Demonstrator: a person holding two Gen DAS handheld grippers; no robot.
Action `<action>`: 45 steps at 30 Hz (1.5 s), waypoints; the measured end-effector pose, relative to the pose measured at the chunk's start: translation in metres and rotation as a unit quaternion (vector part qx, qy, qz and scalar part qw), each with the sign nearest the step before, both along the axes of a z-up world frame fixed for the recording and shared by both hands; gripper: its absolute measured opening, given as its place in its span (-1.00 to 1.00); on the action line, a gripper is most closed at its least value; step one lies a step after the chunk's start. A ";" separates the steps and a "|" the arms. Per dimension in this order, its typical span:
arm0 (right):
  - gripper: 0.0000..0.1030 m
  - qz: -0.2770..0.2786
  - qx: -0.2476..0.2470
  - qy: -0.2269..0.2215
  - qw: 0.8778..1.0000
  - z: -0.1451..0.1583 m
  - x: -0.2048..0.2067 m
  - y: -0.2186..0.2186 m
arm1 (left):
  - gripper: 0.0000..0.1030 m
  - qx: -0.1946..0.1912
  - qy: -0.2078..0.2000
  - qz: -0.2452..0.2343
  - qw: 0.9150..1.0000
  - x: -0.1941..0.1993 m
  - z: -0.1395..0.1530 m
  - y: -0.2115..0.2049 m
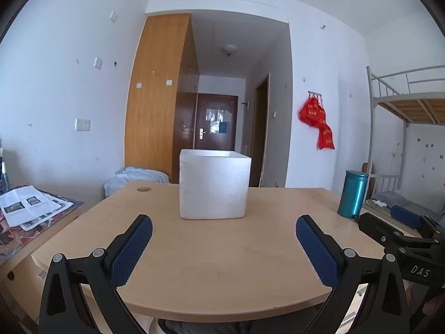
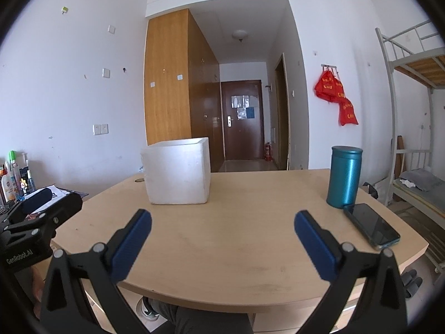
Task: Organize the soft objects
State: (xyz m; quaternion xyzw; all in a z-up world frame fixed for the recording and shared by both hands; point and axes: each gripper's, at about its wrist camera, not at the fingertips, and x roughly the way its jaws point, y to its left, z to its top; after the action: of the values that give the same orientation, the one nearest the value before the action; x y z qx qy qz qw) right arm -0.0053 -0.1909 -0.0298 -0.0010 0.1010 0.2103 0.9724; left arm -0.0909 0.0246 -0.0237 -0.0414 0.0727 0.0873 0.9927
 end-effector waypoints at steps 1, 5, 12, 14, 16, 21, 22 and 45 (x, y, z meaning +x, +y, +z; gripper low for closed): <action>1.00 0.000 -0.001 0.001 1.000 0.000 0.000 0.000 | 1.00 0.000 -0.002 0.001 1.000 0.000 0.001 0.000; 1.00 0.000 -0.004 -0.004 1.000 0.002 -0.001 0.000 | 1.00 0.001 -0.009 0.009 1.000 -0.002 0.002 -0.001; 1.00 -0.003 0.000 -0.002 1.000 0.003 -0.001 -0.003 | 1.00 0.004 -0.013 0.014 1.000 -0.004 0.002 -0.003; 1.00 -0.001 0.000 0.003 1.000 0.003 0.001 -0.003 | 1.00 0.005 -0.011 0.011 1.000 -0.003 0.002 -0.003; 1.00 -0.003 -0.002 -0.001 1.000 0.005 -0.001 -0.004 | 1.00 0.006 -0.008 0.010 1.000 -0.001 0.002 -0.004; 1.00 -0.004 0.003 -0.002 1.000 0.005 0.000 -0.005 | 1.00 0.009 -0.009 0.009 1.000 -0.002 0.000 -0.005; 1.00 -0.004 0.001 -0.002 1.000 0.005 0.000 -0.004 | 1.00 0.010 -0.011 0.011 1.000 -0.003 0.001 -0.005; 1.00 -0.006 0.000 -0.001 1.000 0.004 -0.001 -0.006 | 1.00 0.017 -0.011 0.015 1.000 -0.003 0.002 -0.008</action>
State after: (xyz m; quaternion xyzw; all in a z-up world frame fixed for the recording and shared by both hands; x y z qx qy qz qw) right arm -0.0068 -0.1971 -0.0253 -0.0006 0.0998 0.2044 0.9738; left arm -0.0940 0.0167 -0.0218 -0.0268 0.0592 0.1029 0.9926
